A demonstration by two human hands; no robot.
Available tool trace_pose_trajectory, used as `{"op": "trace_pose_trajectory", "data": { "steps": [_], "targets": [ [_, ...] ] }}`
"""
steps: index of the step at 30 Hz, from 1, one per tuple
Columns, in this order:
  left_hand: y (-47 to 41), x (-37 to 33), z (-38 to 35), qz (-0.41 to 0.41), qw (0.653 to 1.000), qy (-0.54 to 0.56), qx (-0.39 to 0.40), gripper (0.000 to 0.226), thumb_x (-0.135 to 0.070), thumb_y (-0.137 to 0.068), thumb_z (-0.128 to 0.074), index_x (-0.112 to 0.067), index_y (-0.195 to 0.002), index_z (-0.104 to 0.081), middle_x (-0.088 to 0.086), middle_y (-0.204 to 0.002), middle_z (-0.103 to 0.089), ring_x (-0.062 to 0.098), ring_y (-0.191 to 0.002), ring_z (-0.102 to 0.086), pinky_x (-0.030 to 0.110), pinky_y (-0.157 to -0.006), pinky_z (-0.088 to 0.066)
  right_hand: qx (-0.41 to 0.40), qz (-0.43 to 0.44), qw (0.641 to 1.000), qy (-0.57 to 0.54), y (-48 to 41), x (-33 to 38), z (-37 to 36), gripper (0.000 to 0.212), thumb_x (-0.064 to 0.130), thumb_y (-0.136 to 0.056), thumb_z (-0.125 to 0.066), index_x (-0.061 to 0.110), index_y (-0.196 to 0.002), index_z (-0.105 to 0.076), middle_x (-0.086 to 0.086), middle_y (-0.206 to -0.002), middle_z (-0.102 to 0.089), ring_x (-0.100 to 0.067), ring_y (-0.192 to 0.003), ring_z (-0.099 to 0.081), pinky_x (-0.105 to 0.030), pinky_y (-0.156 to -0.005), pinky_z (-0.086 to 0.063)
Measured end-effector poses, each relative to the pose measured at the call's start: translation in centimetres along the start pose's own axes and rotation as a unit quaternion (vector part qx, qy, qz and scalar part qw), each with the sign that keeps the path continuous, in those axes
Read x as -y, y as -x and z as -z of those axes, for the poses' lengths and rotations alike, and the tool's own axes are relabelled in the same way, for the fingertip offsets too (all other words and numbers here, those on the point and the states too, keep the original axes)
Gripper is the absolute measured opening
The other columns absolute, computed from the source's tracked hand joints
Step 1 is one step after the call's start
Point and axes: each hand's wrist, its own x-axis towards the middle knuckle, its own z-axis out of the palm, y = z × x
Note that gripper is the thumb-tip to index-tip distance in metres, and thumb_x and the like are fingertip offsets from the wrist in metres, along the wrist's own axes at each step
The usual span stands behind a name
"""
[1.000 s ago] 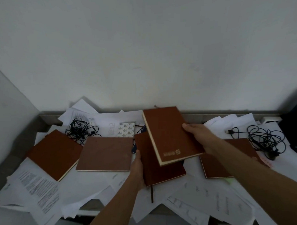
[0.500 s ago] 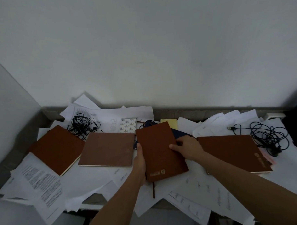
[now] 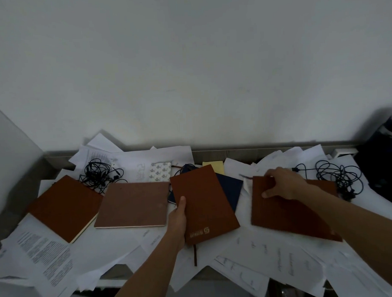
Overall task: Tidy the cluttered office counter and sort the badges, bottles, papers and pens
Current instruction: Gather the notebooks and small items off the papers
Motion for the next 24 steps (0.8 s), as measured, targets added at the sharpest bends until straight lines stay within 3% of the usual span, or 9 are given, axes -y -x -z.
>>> {"op": "trace_pose_trajectory", "data": {
  "steps": [2,4,9,14,17,20,24],
  "targets": [
    [0.2,0.0,0.0,0.001,1.0,0.001,-0.001,0.048,-0.055,-0.092,-0.049,-0.014,-0.113,-0.062,0.016,-0.103,-0.072,0.034,-0.091,-0.07,0.051,-0.086,-0.055,-0.002,0.036,0.994,-0.105,0.4,0.5,2.4,0.035,0.048,-0.078,-0.074,0.024,-0.101,-0.063,-0.001,-0.104,-0.064,-0.018,-0.091,-0.058,-0.03,-0.074,-0.044],
    [0.4,-0.1,-0.1,0.002,1.0,0.001,0.002,0.046,-0.055,-0.093,-0.049,-0.015,-0.112,-0.062,0.016,-0.105,-0.071,0.034,-0.092,-0.07,0.05,-0.086,-0.055,-0.002,0.07,0.967,-0.245,1.3,1.7,6.1,0.021,0.036,-0.083,-0.073,0.02,-0.093,-0.066,-0.001,-0.09,-0.068,-0.022,-0.083,-0.066,-0.026,-0.066,-0.047],
    [0.8,-0.2,-0.3,0.001,1.0,0.015,0.0,0.044,-0.06,-0.091,-0.047,-0.02,-0.099,-0.066,0.015,-0.1,-0.072,0.035,-0.093,-0.07,0.054,-0.088,-0.053,0.005,0.092,0.831,-0.548,2.7,6.1,12.2,0.022,0.028,-0.092,-0.065,0.012,-0.107,-0.066,-0.008,-0.095,-0.074,-0.026,-0.085,-0.073,-0.032,-0.067,-0.06],
    [1.2,-0.3,-0.4,0.016,0.998,0.053,-0.01,0.069,-0.071,-0.089,-0.029,-0.018,-0.111,-0.067,0.016,-0.102,-0.073,0.036,-0.094,-0.07,0.055,-0.091,-0.052,0.05,0.008,0.765,-0.642,-0.5,12.0,6.2,0.03,0.031,-0.094,-0.061,0.006,-0.112,-0.064,-0.014,-0.098,-0.072,-0.029,-0.085,-0.071,-0.041,-0.075,-0.06],
    [1.4,-0.4,-0.4,0.018,0.996,0.082,0.002,0.077,-0.074,-0.088,-0.025,-0.016,-0.119,-0.064,0.019,-0.106,-0.071,0.038,-0.097,-0.069,0.058,-0.092,-0.05,0.088,-0.032,0.801,-0.592,-1.9,14.1,1.6,0.024,0.023,-0.094,-0.063,0.007,-0.112,-0.064,-0.014,-0.105,-0.071,-0.027,-0.089,-0.07,-0.038,-0.077,-0.058],
    [1.4,-0.5,-0.5,0.015,0.996,0.09,0.001,0.076,-0.073,-0.088,-0.025,-0.017,-0.123,-0.063,0.018,-0.105,-0.072,0.036,-0.095,-0.07,0.055,-0.09,-0.053,0.038,-0.017,0.848,-0.528,-3.2,13.8,-0.5,0.031,0.014,-0.088,-0.07,0.006,-0.118,-0.063,-0.007,-0.098,-0.07,-0.02,-0.081,-0.069,-0.029,-0.066,-0.056],
    [0.8,-0.6,-0.3,0.029,0.993,0.112,0.016,0.074,-0.075,-0.086,-0.029,-0.02,-0.124,-0.061,0.017,-0.109,-0.071,0.035,-0.098,-0.069,0.054,-0.09,-0.053,-0.015,0.053,0.936,-0.348,-4.2,13.5,-1.1,0.052,0.039,-0.083,-0.073,0.015,-0.128,-0.059,-0.004,-0.121,-0.065,-0.022,-0.101,-0.064,-0.037,-0.09,-0.053]
  ]
}}
